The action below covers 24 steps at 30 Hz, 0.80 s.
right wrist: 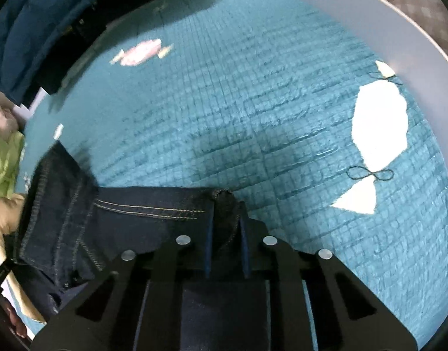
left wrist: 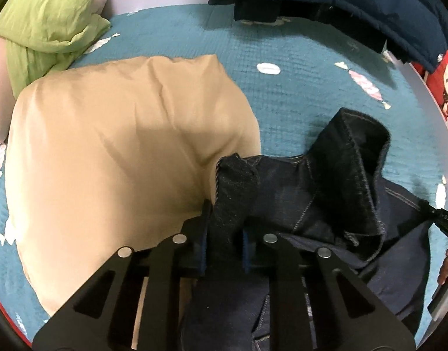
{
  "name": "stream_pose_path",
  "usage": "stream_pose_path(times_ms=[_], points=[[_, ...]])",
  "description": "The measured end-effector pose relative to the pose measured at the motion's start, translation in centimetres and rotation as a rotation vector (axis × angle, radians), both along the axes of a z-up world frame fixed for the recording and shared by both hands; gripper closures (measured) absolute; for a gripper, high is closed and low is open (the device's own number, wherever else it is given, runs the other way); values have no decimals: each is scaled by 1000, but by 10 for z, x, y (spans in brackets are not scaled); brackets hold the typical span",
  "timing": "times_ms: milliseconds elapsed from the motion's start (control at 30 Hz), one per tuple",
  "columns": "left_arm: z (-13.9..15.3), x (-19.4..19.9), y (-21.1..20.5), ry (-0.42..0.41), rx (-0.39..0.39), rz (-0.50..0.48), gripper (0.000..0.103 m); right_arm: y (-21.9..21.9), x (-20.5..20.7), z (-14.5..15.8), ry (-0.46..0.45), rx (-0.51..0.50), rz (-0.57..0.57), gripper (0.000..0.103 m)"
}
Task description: Fold large clothes
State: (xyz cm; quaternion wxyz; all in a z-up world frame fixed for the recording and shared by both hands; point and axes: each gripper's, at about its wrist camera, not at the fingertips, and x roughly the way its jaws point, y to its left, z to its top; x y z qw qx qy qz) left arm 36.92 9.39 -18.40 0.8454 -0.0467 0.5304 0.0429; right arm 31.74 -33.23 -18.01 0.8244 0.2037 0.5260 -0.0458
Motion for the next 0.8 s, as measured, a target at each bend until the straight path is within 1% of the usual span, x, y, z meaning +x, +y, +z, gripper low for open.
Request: stream_pose_path(times_ms=[67, 233, 400, 500, 600, 700, 800], points=[[8, -4, -4, -6, 0, -23, 88, 3, -7, 14, -41, -11, 12, 92], [29, -17, -6, -41, -19, -52, 89, 15, -24, 53, -126, -70, 51, 93], [51, -37, -4, -89, -30, -71, 90, 14, -55, 84, -215, -78, 19, 94], [67, -55, -1, -119, -42, -83, 89, 17, -81, 106, -271, -100, 17, 94], [82, -77, 2, -148, -52, -95, 89, 19, -102, 124, -309, -94, 9, 94], [94, -102, 2, -178, -49, -107, 89, 20, -137, 144, -358, -105, 12, 94], [106, -132, 4, -207, -41, -115, 89, 22, -173, 157, -397, -107, 9, 94]])
